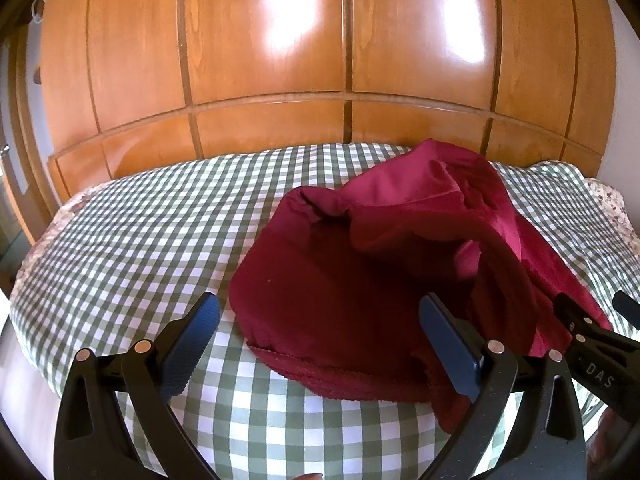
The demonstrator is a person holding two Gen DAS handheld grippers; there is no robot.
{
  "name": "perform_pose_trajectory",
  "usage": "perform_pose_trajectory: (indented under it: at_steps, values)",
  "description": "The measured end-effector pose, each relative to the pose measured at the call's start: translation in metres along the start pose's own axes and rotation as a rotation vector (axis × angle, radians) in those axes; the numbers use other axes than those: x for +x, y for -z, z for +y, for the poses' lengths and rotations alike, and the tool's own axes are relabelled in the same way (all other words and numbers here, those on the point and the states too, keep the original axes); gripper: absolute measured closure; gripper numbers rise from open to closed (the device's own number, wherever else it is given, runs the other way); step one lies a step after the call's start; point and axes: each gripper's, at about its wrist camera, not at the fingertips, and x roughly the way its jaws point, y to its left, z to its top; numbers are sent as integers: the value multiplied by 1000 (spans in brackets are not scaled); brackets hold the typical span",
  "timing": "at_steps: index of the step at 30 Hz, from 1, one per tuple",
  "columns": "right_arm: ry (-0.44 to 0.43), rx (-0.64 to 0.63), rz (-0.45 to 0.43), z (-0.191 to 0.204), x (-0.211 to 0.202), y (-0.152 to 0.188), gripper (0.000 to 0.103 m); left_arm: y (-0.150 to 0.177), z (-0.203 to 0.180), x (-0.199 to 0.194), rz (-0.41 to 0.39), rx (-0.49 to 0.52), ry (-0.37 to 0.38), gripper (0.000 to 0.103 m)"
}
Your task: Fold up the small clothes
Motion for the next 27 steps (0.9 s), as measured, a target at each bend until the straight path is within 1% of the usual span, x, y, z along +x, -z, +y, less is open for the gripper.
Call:
perform_pose_trajectory:
  at_steps: [16,22,27]
  values:
    - [4,-4,-5,1,-1,2,2,-1,-5,-3,-8,-1,13,4]
    - [8,-4,-3,0,-1,3,2,-1,-8,-6,-15,4,30,4]
    - [16,-1,-18,-2,-6,3,2,-1,-8,-9,-22,2,45,4]
